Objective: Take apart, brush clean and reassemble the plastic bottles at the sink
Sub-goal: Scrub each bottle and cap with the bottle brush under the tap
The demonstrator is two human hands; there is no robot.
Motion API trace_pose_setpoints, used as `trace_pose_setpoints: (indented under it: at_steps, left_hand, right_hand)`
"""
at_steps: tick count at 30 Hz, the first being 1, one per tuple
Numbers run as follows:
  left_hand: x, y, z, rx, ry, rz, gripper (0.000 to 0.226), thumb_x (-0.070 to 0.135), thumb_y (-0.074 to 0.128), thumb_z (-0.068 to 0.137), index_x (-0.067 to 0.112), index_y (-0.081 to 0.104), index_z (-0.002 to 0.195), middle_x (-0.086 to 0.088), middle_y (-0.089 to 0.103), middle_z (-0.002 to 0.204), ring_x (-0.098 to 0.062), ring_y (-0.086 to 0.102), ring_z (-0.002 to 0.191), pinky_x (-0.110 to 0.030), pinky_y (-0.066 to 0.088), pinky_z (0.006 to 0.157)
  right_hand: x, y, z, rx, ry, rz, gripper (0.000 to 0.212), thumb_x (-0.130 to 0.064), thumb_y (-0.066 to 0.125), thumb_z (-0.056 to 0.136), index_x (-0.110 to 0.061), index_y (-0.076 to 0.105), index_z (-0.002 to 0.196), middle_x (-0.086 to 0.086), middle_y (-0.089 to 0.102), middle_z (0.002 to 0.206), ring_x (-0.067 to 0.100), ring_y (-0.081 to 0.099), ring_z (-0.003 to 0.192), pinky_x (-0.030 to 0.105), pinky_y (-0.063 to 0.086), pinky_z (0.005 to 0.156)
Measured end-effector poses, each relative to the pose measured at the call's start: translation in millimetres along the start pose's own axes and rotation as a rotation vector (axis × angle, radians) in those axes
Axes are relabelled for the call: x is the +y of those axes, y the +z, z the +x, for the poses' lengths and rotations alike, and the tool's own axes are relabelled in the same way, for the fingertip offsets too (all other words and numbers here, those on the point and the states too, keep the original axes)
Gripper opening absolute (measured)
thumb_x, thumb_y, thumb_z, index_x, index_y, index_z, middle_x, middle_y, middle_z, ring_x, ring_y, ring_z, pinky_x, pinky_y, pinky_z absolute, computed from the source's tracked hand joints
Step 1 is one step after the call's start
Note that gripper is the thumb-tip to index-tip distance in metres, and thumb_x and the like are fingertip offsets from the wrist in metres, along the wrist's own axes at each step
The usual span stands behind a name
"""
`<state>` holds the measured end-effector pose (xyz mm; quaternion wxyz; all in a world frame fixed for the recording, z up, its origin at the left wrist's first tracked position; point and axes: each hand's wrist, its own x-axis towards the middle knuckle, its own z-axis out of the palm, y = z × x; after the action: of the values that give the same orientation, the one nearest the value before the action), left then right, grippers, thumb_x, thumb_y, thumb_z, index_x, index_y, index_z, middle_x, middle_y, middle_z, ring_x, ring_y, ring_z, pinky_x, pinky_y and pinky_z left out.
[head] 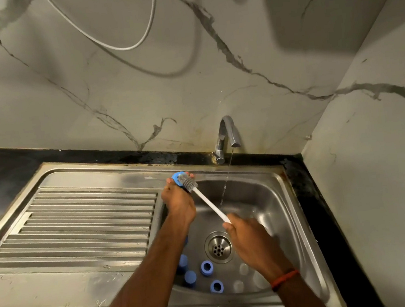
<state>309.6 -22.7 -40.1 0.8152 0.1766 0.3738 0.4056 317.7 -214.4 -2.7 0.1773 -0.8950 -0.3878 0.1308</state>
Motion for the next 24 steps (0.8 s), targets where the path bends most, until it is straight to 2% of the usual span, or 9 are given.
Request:
trace_pose_setpoints:
  at_steps: [2,4,8,12,16,19,21,24]
  left_hand:
    - [-2.7,-6.1,1.6,0.014,-0.031,0.014,0.042,0.030,0.037,0.110,-0.004,0.061,0.119,-0.022,0.070,0.110,-0.027,0.070,0.095,-0.032,0.060,0.079]
    - [-11.0,-8.8,-4.0,-0.002,-0.047,0.035,0.040,0.030,0.041,0.109,-0.002,0.061,0.124,-0.023,0.069,0.118,-0.029,0.069,0.102,-0.031,0.060,0.077]
    - [-13.7,3.9,-14.6,-0.051,-0.055,-0.032,0.037,0.026,0.038,0.110,-0.002,0.061,0.115,-0.019,0.070,0.104,-0.025,0.071,0.087,-0.033,0.060,0.076]
    - [5.3,0.3,-1.7,0.015,-0.059,-0.099,0.039,0.025,0.039,0.110,-0.007,0.058,0.122,-0.022,0.067,0.108,-0.025,0.070,0.086,-0.028,0.062,0.068]
    - [-6.8,-4.7,-9.2,-0.012,-0.115,-0.015,0.034,0.029,0.044,0.108,0.002,0.063,0.119,-0.017,0.072,0.112,-0.025,0.071,0.100,-0.030,0.060,0.082]
    - [-13.4,0.9,-14.3,-0.084,-0.155,-0.085,0.042,0.030,0.039,0.109,-0.003,0.060,0.122,-0.023,0.070,0.116,-0.028,0.073,0.094,-0.038,0.060,0.089]
    - [-6.5,0.9,-10.7,-0.082,-0.179,-0.180,0.042,0.030,0.041,0.109,-0.005,0.058,0.126,-0.025,0.067,0.118,-0.029,0.072,0.092,-0.038,0.060,0.088]
    - [4.9,-2.9,-7.5,-0.060,-0.230,-0.227,0.037,0.022,0.042,0.108,-0.006,0.057,0.127,-0.023,0.066,0.118,-0.028,0.070,0.090,-0.035,0.056,0.093]
  right_hand:
    - [2.9,-1.0,-5.3,0.013,0.014,0.001,0.030,-0.039,0.035,0.106,-0.019,0.057,0.113,0.002,0.067,0.098,0.019,0.064,0.088,0.027,0.039,0.065]
    - [0.2,-1.5,-1.0,0.063,0.013,-0.012,0.028,-0.038,0.035,0.106,-0.020,0.056,0.110,0.003,0.066,0.096,0.022,0.064,0.088,0.031,0.043,0.067]
    - [-11.7,5.0,10.6,0.096,-0.065,0.016,0.025,-0.036,0.035,0.106,-0.019,0.052,0.112,0.003,0.062,0.089,0.019,0.060,0.078,0.030,0.043,0.063]
    - [1.8,2.8,3.3,0.032,-0.057,0.006,0.026,-0.037,0.035,0.106,-0.020,0.055,0.113,0.000,0.064,0.091,0.014,0.057,0.076,0.021,0.033,0.055]
    - [4.6,-2.2,7.2,0.095,-0.049,-0.009,0.027,-0.034,0.036,0.107,-0.018,0.054,0.117,0.001,0.065,0.091,0.015,0.059,0.077,0.025,0.039,0.060]
    - [-3.5,2.9,17.8,0.134,-0.063,0.030,0.025,-0.033,0.039,0.106,-0.017,0.052,0.119,0.005,0.064,0.090,0.022,0.062,0.080,0.031,0.047,0.063]
    - [-1.1,5.1,15.7,0.101,-0.078,0.036,0.023,-0.034,0.040,0.105,-0.017,0.054,0.115,-0.001,0.059,0.083,0.016,0.057,0.072,0.019,0.037,0.055]
    - [6.0,7.7,5.5,0.064,-0.065,0.059,0.024,-0.035,0.041,0.105,-0.018,0.056,0.113,-0.004,0.057,0.078,0.008,0.051,0.064,0.016,0.031,0.049]
